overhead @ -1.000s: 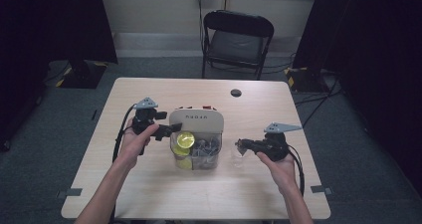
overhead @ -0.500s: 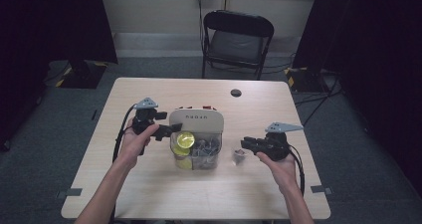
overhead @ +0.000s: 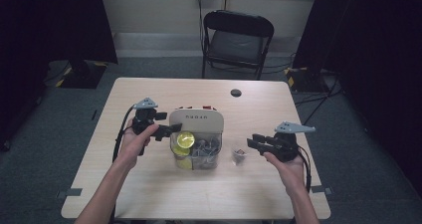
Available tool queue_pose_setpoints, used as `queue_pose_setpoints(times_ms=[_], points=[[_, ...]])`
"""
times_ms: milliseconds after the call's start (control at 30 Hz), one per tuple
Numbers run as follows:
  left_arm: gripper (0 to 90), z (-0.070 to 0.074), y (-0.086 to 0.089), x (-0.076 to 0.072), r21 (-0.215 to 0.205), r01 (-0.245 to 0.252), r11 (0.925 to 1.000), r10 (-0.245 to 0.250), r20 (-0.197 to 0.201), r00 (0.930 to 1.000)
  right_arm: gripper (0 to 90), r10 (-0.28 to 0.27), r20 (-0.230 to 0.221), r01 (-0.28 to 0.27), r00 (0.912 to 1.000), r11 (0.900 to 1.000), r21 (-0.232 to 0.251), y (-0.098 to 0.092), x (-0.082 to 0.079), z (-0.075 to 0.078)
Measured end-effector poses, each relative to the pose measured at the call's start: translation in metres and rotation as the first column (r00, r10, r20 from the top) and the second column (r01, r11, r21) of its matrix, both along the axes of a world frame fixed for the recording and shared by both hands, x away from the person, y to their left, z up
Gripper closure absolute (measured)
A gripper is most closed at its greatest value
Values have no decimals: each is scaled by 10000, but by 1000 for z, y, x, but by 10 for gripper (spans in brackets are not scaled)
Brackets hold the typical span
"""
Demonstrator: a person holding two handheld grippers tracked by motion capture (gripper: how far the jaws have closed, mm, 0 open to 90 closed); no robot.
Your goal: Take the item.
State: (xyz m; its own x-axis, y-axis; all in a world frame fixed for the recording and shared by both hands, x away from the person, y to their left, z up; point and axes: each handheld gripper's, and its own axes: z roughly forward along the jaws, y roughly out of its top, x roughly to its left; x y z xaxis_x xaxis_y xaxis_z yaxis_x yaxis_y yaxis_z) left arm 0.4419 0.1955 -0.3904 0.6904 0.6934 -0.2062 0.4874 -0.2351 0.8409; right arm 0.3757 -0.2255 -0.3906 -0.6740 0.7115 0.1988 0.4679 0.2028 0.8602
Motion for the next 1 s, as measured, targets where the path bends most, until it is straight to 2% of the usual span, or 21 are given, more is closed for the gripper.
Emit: queue_pose_setpoints(times_ms=[100, 300, 400, 500, 633, 767, 867, 900, 933, 1000], points=[[156, 2, 3, -1, 46, -101, 9999, 101, 79, 9999, 622, -179, 0, 179, 9998, 9997, -148, -6, -5, -1], [155, 2, 5, -1, -28, -101, 9999, 102, 108, 9999, 605, -606, -176, 596, 9980, 9967, -557, -17, -14, -13], [155, 0, 4, -1, -61, -81, 9999, 81, 16, 10000, 553, -906, -405, 867, 9951, 9923, -889, -22, -19, -29], [156, 1, 4, -1, -3, -82, 10000, 82, 52, 10000, 515, -1098, -759, 990, 9910, 9861, -1337, -25, -22, -45], [154, 1, 5, 0, -167, -53, 9998, 53, 2, 10000, 432, -1287, -1126, 1052, 9853, 9752, -1947, -30, -24, -60], [154, 0, 6, 0, -118, -28, 9999, 28, -7, 10000, 329, -1722, -1260, 1429, 9770, 9666, -2129, -35, -23, -74], [156, -1, 8, 0, -113, -65, 9999, 65, -34, 10000, 250, -2106, -1329, 1746, 9685, 9548, -2407, -36, -20, -81], [155, -1, 8, 0, -113, -65, 9999, 65, -34, 10000, 250, -2106, -1329, 1746, 9685, 9548, -2407, -36, -20, -81], [154, -2, 10, 0, -172, -21, 9999, 20, -100, 9999, 231, -2295, -1382, 1888, 9635, 9477, -2574, -36, -17, -86], [153, -2, 12, 0, -157, -80, 9998, 78, -120, 9999, 209, -2442, -1435, 1998, 9590, 9423, -2685, -37, -15, -90]])
